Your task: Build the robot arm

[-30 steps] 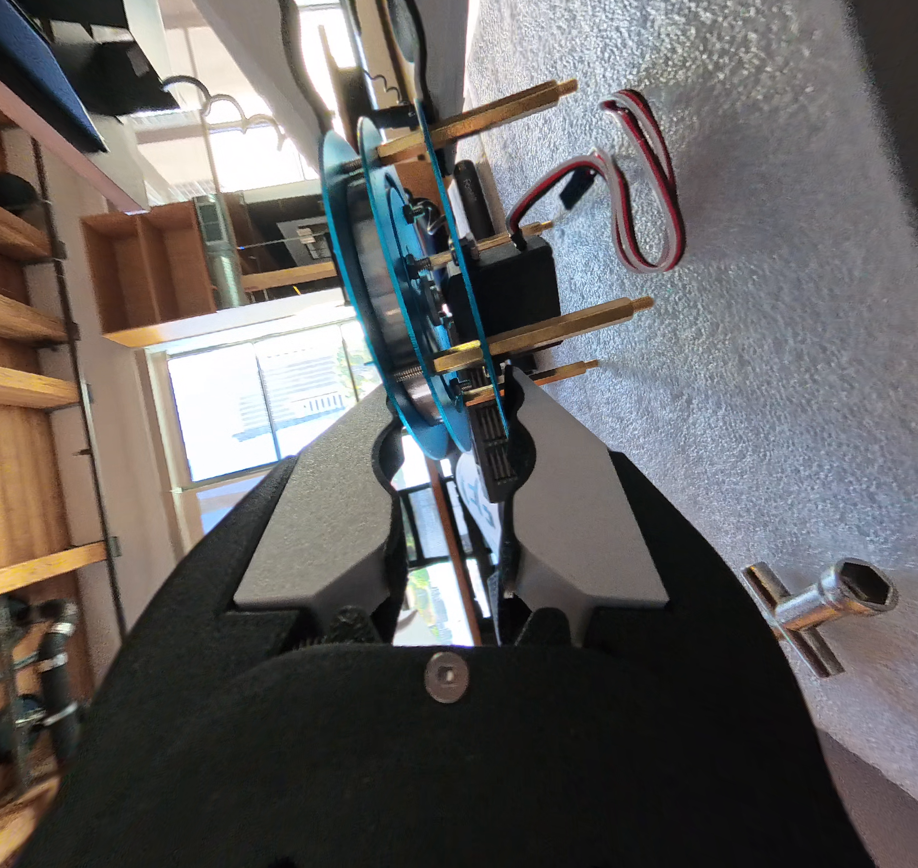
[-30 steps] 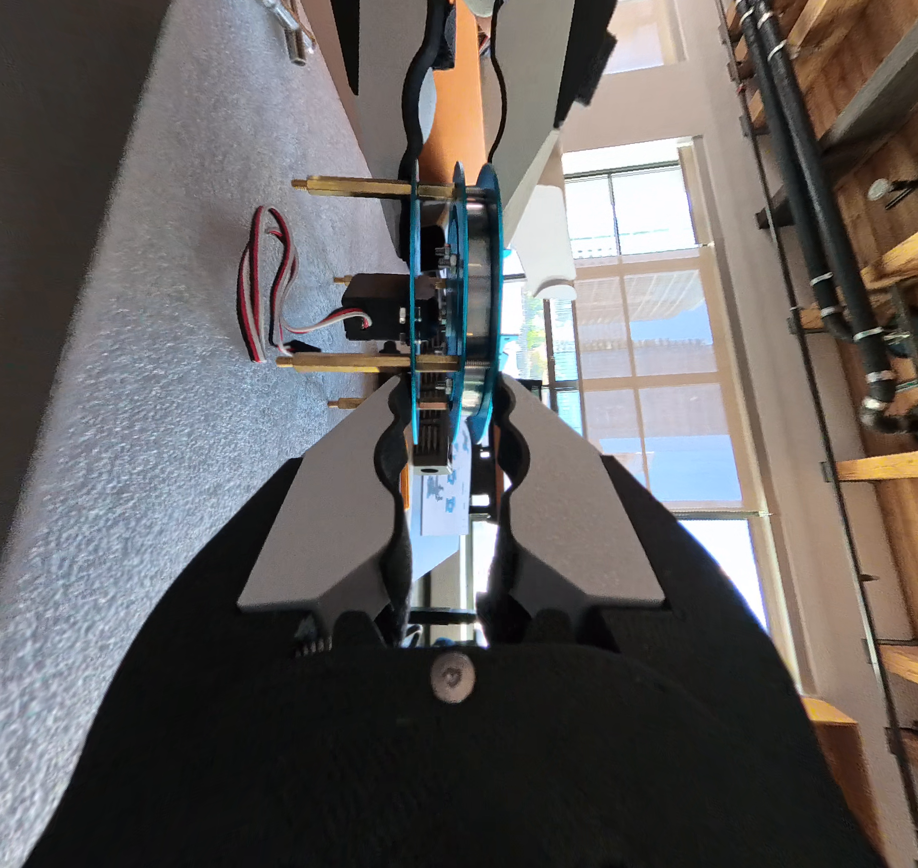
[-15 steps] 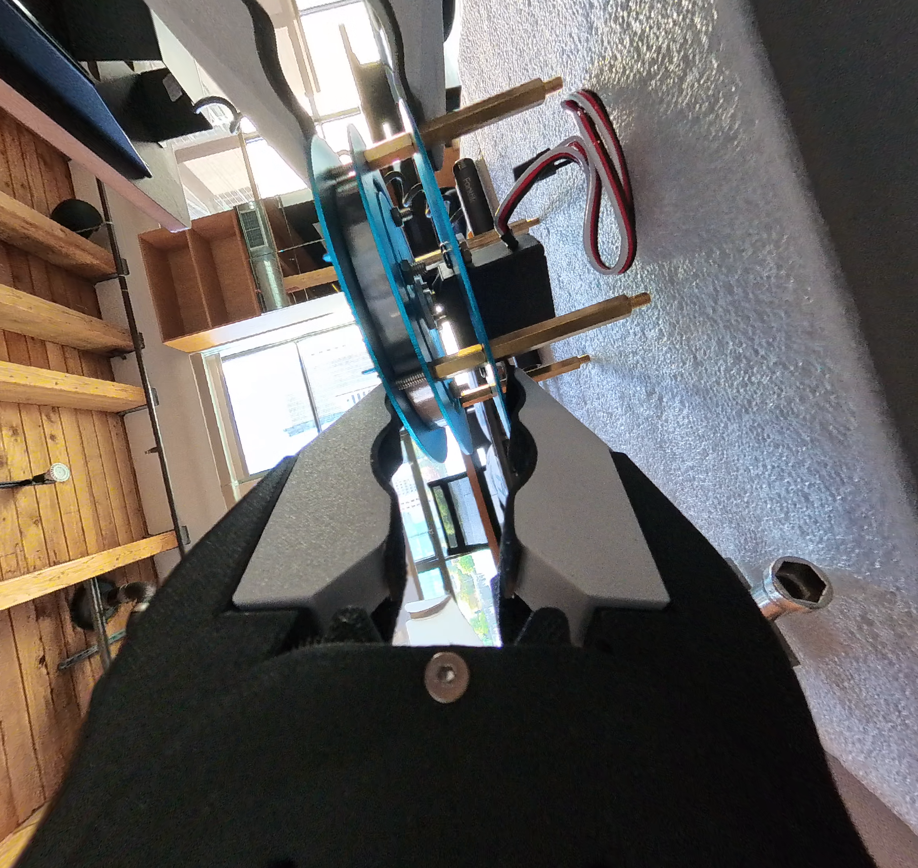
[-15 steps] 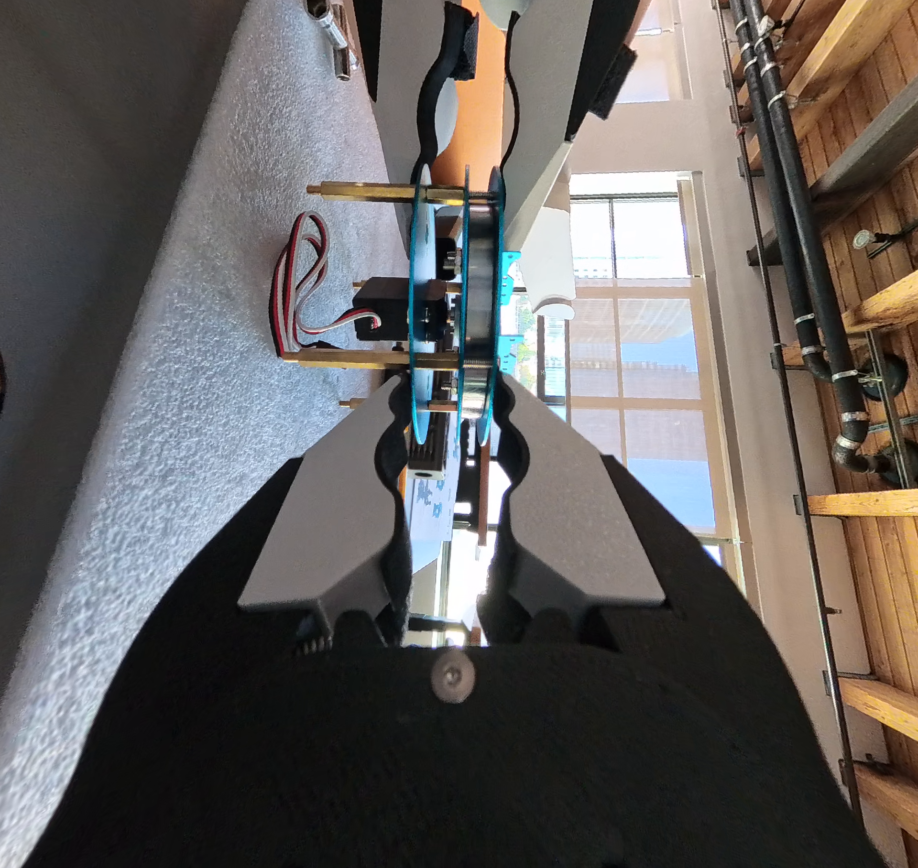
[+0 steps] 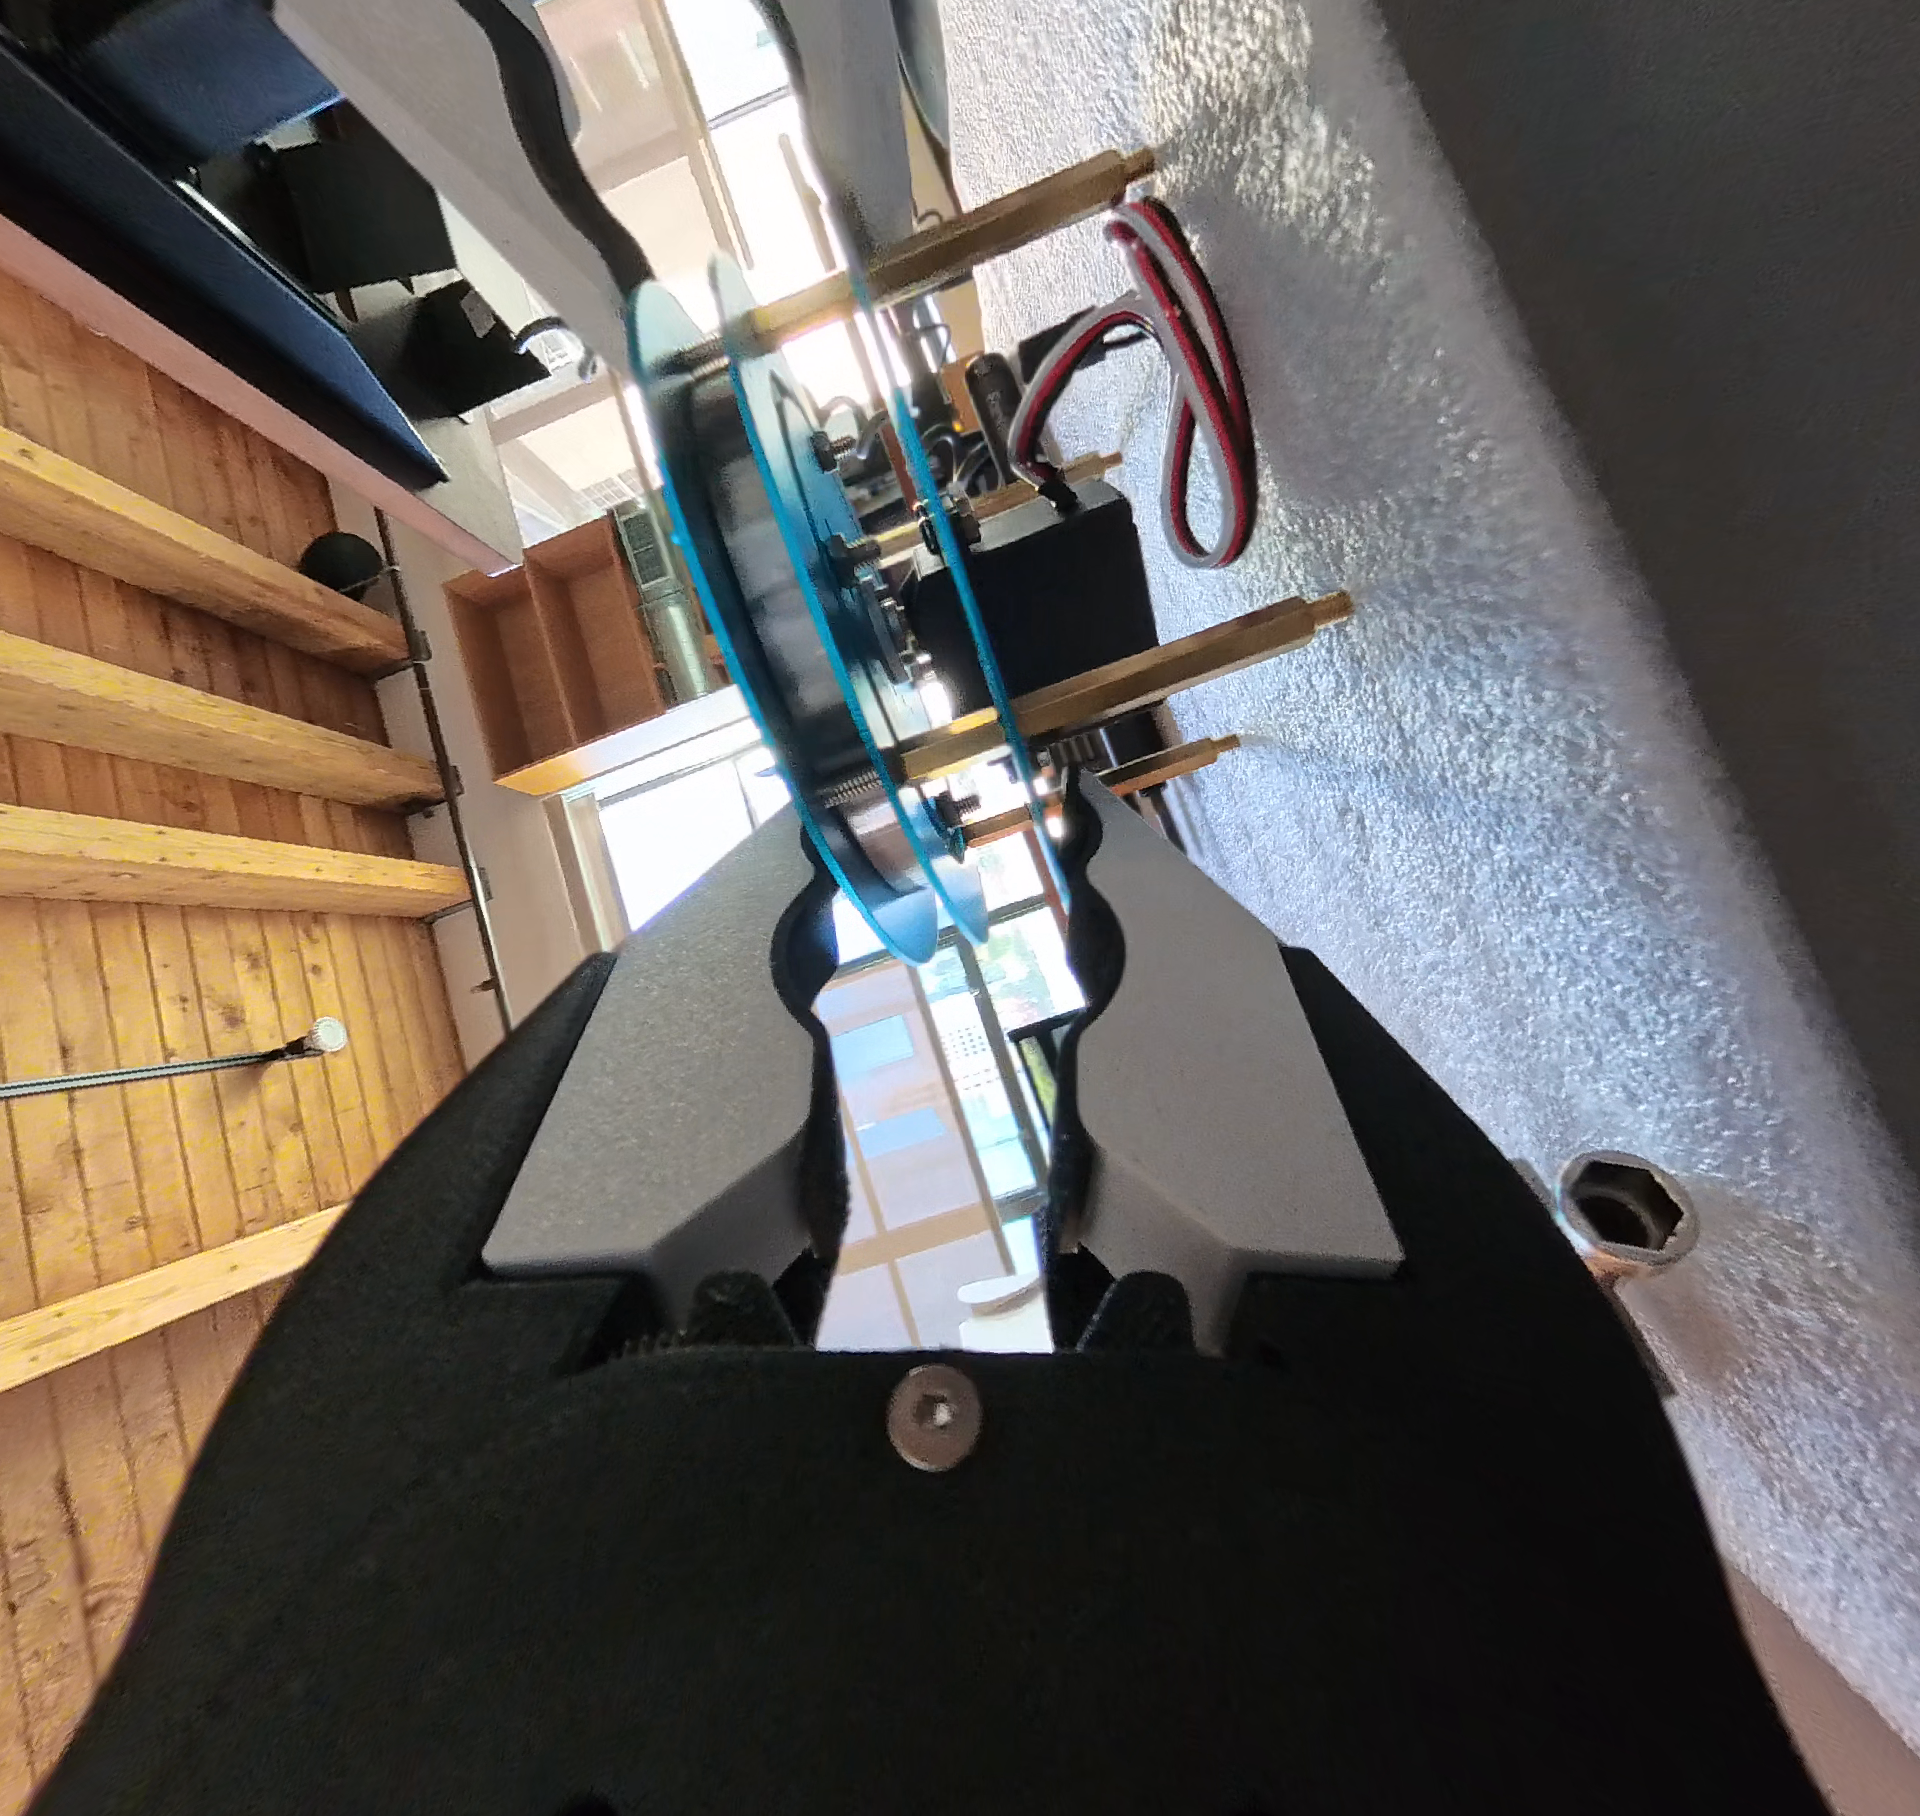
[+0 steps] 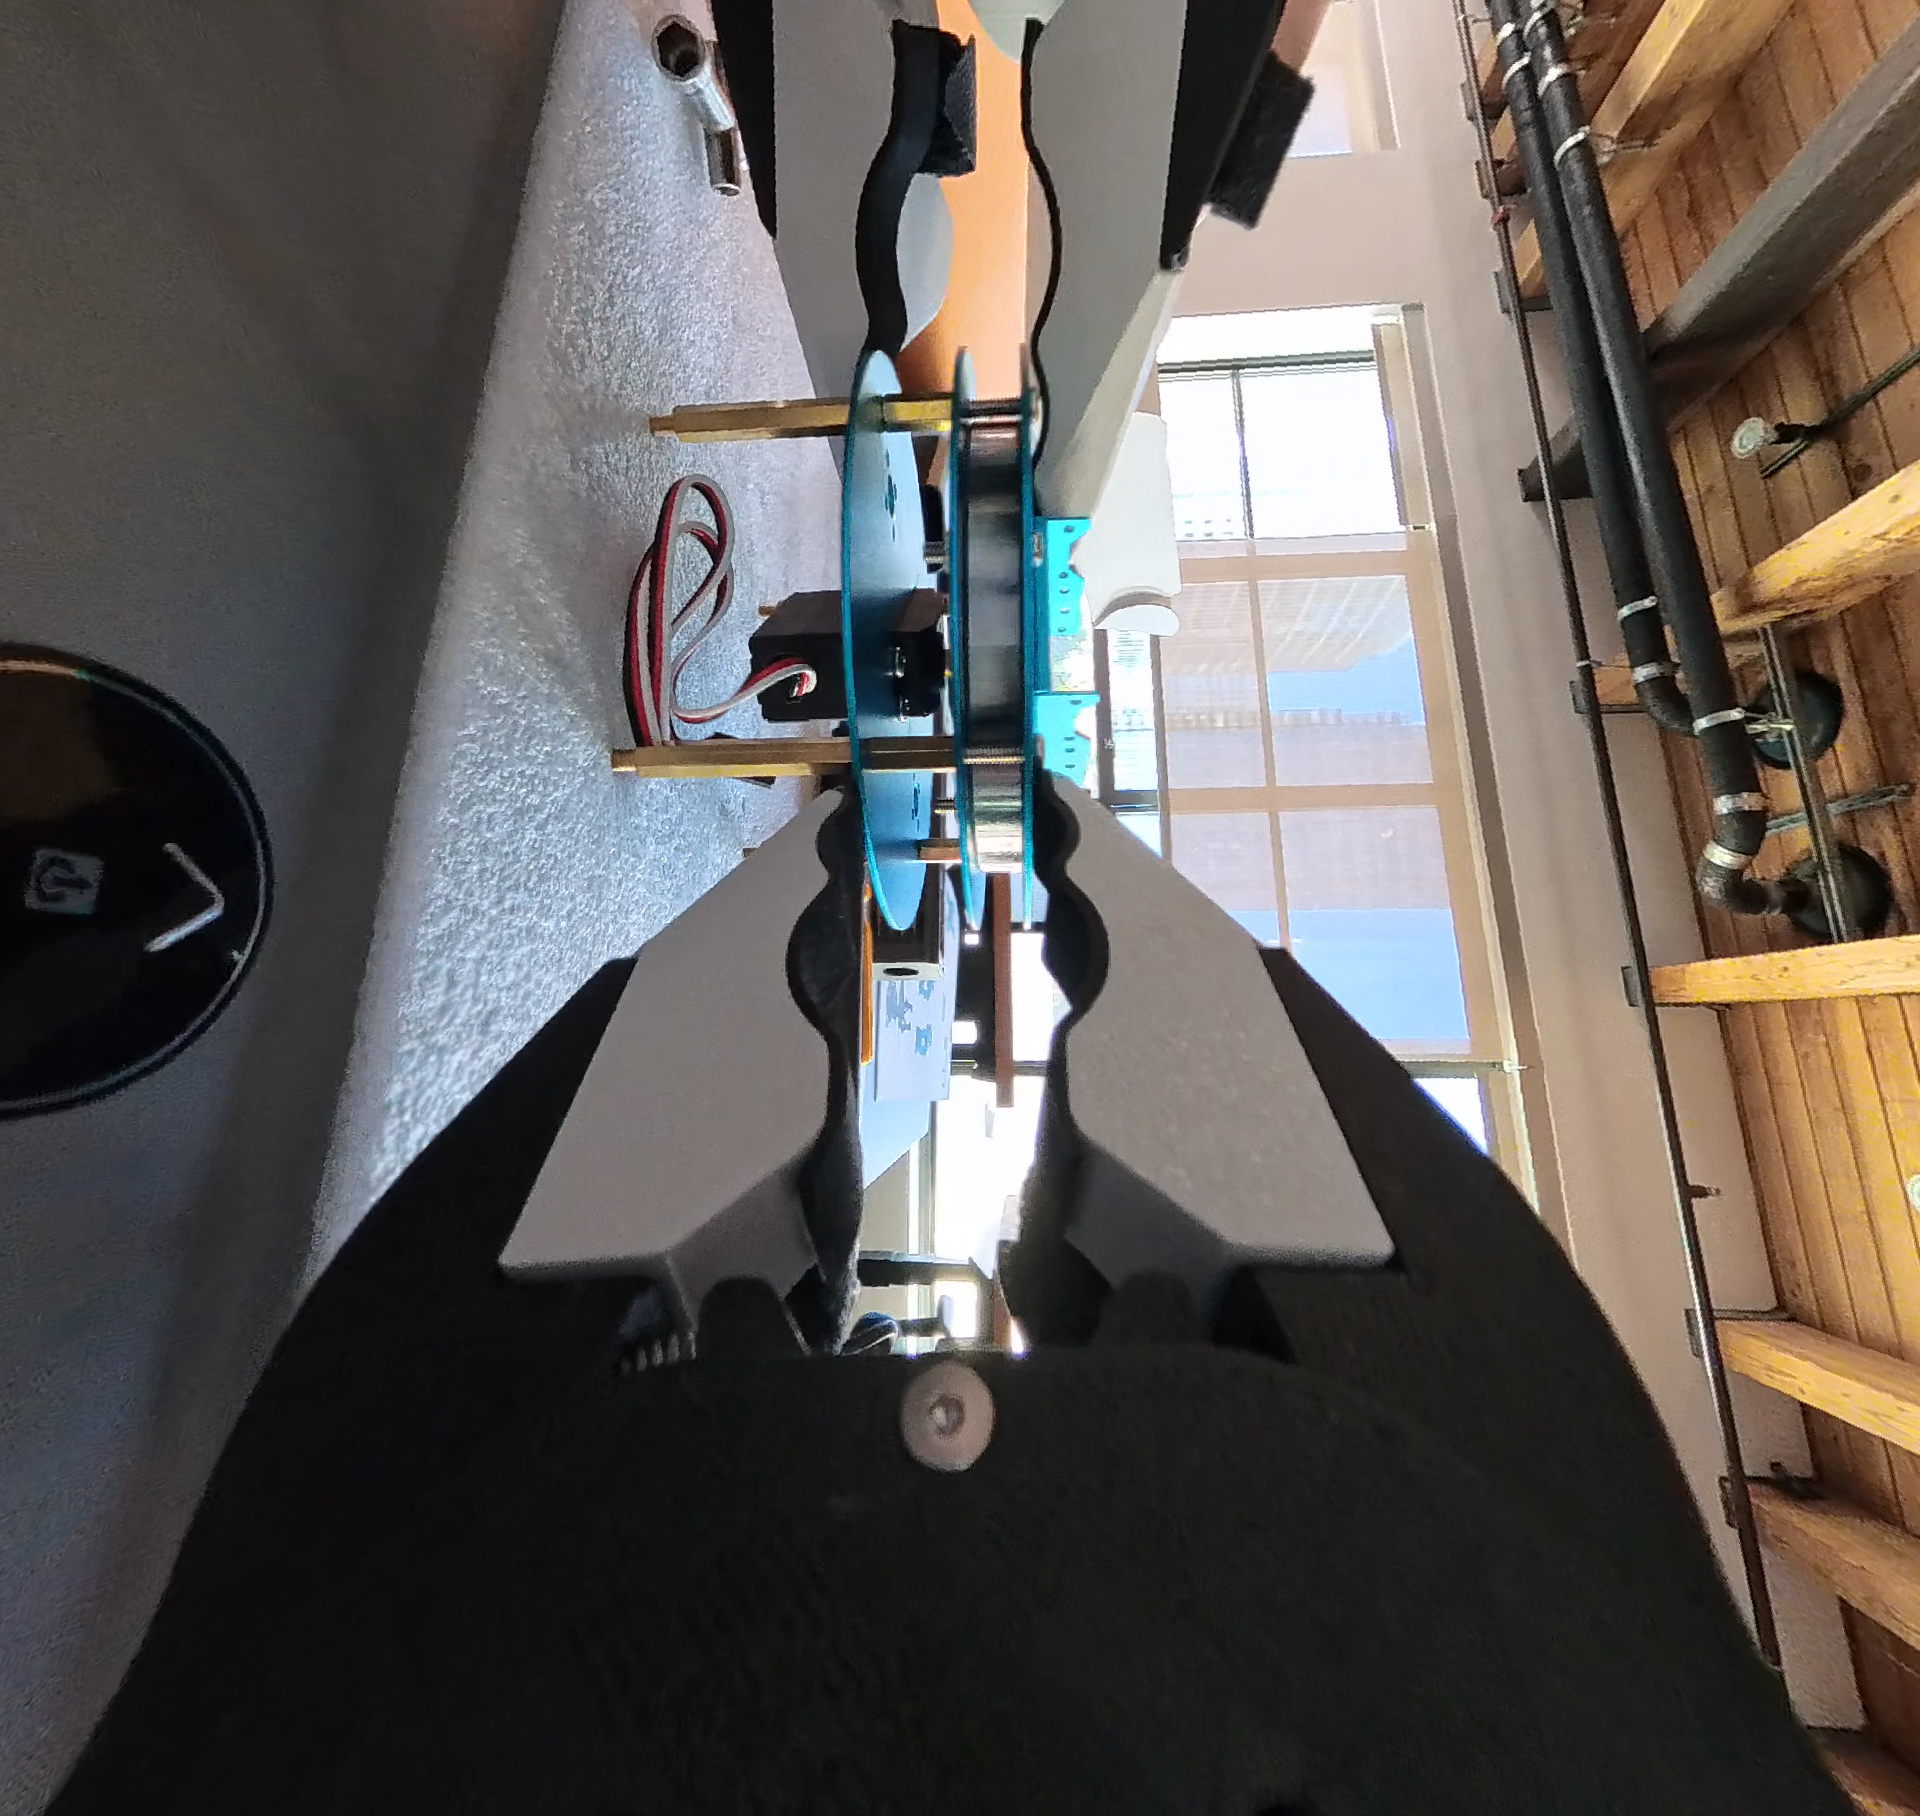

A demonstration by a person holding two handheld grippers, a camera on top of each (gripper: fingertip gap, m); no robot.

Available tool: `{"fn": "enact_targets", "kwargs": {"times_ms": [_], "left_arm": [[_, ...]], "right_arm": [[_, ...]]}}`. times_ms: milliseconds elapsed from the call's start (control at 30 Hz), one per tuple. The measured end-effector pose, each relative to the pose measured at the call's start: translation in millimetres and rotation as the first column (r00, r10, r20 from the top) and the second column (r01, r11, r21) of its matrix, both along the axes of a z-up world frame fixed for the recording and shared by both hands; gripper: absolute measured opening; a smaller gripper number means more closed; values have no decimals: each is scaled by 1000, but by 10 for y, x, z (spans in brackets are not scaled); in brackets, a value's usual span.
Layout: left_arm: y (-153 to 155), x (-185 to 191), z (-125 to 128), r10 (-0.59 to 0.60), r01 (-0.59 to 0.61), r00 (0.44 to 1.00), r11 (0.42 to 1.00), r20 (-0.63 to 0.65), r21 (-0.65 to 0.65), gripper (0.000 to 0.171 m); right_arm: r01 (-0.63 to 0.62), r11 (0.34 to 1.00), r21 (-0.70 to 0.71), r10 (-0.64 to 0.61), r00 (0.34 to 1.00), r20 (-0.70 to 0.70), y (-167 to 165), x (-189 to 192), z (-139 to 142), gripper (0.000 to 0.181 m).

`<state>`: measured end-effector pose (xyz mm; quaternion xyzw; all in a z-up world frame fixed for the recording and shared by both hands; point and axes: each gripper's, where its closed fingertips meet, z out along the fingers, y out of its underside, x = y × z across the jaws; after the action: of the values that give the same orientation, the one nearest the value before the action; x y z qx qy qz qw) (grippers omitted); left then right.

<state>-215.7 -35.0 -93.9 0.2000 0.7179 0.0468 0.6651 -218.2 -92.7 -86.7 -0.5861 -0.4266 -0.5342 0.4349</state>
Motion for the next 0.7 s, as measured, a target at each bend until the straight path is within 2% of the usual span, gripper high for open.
{"fn": "enact_targets", "kwargs": {"times_ms": [67, 200, 300, 433, 500, 567, 600, 667, 700], "left_arm": [[35, -4, 7, 22, -22, 1000, 1000, -11, -20, 40], [153, -19, 106, 93, -99, 994, 988, -58, -117, 56], [200, -61, 143, 133, -154, 984, 969, -118, -191, 65], [213, -145, 188, 135, -178, 976, 948, -173, -264, 68], [214, -216, 232, 120, -184, 970, 931, -214, -315, 65], [161, -326, 351, 68, -184, 961, 883, -269, -432, 55], [115, -383, 437, 31, -194, 952, 832, -306, -520, 50], [19, -467, 593, -60, -251, 917, 684, -395, -686, 43], [-16, -477, 661, -105, -296, 894, 589, -435, -752, 36]], "right_arm": [[8, 1000, 6, -8, 1000, 0, -2, 8, 2, 31], [24, 1000, -15, -24, 999, -33, -19, 16, 14, 32], [32, 999, -15, -33, 995, -93, -54, 39, 74, 46], [40, 999, -36, -47, 970, -237, -119, 59, 84, 47], [48, 999, -23, -53, 931, -362, -160, 74, 108, 49], [49, 998, 30, -24, 821, -570, -206, 73, 210, 44], [27, 998, 62, 23, 727, -687, -230, 44, 298, 42], [6, 985, 172, 147, 490, -859, -277, 53, 584, 33], [19, 972, 235, 213, 360, -908, -289, 110, 742, 30]]}}
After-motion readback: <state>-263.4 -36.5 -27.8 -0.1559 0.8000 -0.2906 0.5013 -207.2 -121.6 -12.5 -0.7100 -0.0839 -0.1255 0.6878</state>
